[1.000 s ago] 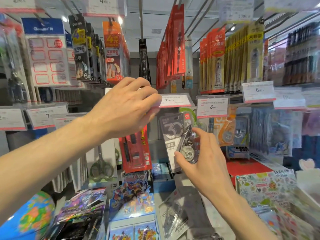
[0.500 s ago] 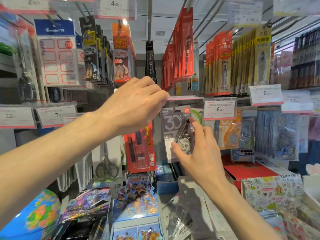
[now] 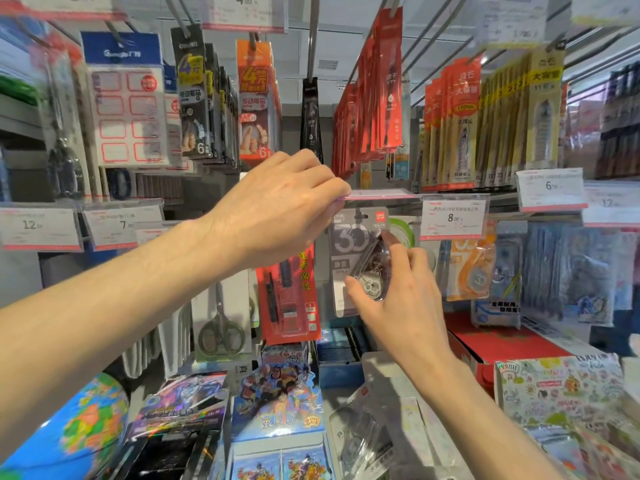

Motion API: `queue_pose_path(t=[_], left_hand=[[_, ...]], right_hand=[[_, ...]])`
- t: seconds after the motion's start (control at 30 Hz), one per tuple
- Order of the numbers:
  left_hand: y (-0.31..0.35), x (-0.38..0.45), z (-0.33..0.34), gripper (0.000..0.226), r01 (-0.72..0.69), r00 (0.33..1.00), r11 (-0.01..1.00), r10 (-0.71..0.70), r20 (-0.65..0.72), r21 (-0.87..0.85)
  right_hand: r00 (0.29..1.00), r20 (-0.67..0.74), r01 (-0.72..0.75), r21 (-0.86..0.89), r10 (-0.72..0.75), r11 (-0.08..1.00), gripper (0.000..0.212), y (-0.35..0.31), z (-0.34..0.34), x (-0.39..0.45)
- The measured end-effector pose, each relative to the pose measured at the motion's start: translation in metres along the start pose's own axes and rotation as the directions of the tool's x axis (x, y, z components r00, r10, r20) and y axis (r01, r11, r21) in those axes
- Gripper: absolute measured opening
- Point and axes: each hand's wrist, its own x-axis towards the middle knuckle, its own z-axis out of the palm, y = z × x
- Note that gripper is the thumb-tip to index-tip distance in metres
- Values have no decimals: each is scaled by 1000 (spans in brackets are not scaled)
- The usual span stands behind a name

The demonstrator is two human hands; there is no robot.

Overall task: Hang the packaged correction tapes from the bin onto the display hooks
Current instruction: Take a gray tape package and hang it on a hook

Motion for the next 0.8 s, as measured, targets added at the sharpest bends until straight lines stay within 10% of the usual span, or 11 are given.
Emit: queue_pose_path(t=[0.33,0.5,0.8], left_hand=[[1,1,-1,38,-1,1000,1000,1,9,2],[1,1,0,39,-3,1000,1000,3,14,13],[1,0,-2,39,-5,1000,1000,5,27,13]], right_hand=[[993,86,-76,-80,83,994,39,-1,22,8],[990,89,-102,-44,106,994,78,5,41,18],[989,52,-140,-31,142,990,77,7,81,28]])
